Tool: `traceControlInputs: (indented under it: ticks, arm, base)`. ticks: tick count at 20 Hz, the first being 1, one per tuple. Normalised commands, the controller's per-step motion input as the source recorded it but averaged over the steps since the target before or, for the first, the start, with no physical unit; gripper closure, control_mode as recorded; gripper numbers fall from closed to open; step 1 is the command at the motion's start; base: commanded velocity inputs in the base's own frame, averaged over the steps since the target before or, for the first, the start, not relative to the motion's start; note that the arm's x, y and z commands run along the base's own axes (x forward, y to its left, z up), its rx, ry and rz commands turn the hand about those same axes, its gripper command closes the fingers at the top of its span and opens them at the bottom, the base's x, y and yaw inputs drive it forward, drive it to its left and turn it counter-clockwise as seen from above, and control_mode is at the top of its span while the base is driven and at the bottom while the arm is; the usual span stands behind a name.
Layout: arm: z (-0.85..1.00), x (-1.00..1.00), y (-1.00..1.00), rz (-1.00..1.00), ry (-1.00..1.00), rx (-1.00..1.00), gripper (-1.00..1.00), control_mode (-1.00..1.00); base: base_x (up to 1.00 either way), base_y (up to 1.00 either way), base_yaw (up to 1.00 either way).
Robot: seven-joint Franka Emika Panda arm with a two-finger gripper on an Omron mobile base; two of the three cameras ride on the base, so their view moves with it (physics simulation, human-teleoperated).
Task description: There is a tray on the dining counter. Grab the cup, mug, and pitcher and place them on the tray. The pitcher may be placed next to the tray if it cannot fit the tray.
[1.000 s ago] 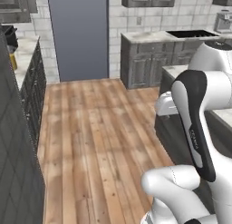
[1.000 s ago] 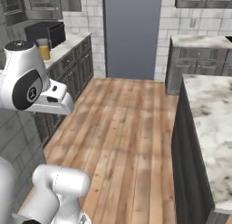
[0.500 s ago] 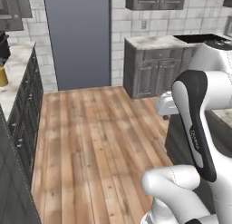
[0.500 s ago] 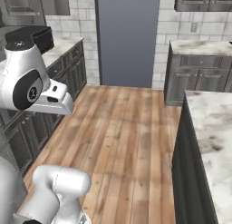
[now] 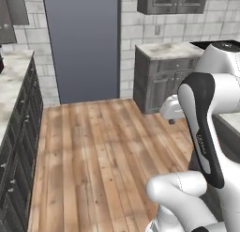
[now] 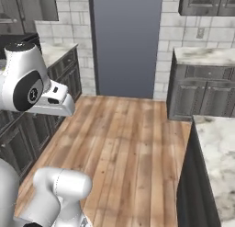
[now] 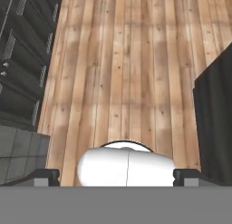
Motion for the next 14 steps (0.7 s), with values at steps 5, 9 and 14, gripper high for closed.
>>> traceControlInputs:
  ticks: [5, 9, 14]
  arm:
    - [0.00, 0.00, 0.00, 0.00, 0.00, 0.00, -1.00, 1.00]
    - [0.00, 0.00, 0.00, 0.00, 0.00, 0.00, -1.00, 1.00]
    - [0.00, 0.00, 0.00, 0.00, 0.00, 0.00, -1.00, 1.00]
  base:
    - [1.00, 0.00, 0.00]
    - [1.00, 0.00, 0.00]
    - [1.00, 0.00, 0.00]
